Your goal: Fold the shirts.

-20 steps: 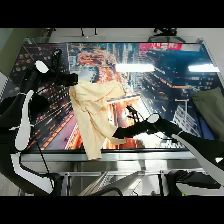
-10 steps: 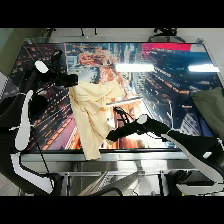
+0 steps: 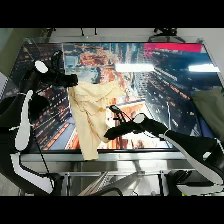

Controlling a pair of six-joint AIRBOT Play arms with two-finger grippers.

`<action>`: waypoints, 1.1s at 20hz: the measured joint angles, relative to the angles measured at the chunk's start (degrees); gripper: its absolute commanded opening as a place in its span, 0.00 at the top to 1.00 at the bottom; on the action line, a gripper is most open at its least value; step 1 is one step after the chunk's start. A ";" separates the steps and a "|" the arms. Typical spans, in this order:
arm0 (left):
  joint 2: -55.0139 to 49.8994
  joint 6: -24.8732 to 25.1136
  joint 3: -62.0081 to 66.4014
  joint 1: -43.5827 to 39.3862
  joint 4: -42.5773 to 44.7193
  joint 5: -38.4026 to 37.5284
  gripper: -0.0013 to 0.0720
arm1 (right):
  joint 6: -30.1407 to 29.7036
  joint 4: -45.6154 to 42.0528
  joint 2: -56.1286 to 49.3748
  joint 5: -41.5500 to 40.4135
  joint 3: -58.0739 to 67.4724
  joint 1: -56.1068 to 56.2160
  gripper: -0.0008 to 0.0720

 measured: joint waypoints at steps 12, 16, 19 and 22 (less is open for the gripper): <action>4.00 -0.22 -2.73 5.44 0.02 -15.63 0.96 | -0.11 -6.86 -18.03 1.86 32.02 -23.45 0.98; 9.25 -0.61 -15.32 6.16 0.24 -19.26 0.96 | 6.49 -7.85 -30.49 6.49 55.36 -27.36 0.64; 13.75 -0.61 -23.39 6.97 0.26 -15.32 0.95 | 13.73 -7.82 -34.75 11.74 64.98 -31.23 0.67; 17.33 -0.61 -26.36 8.57 0.42 -11.54 0.06 | 20.26 -7.61 -34.80 17.84 67.93 -37.57 0.68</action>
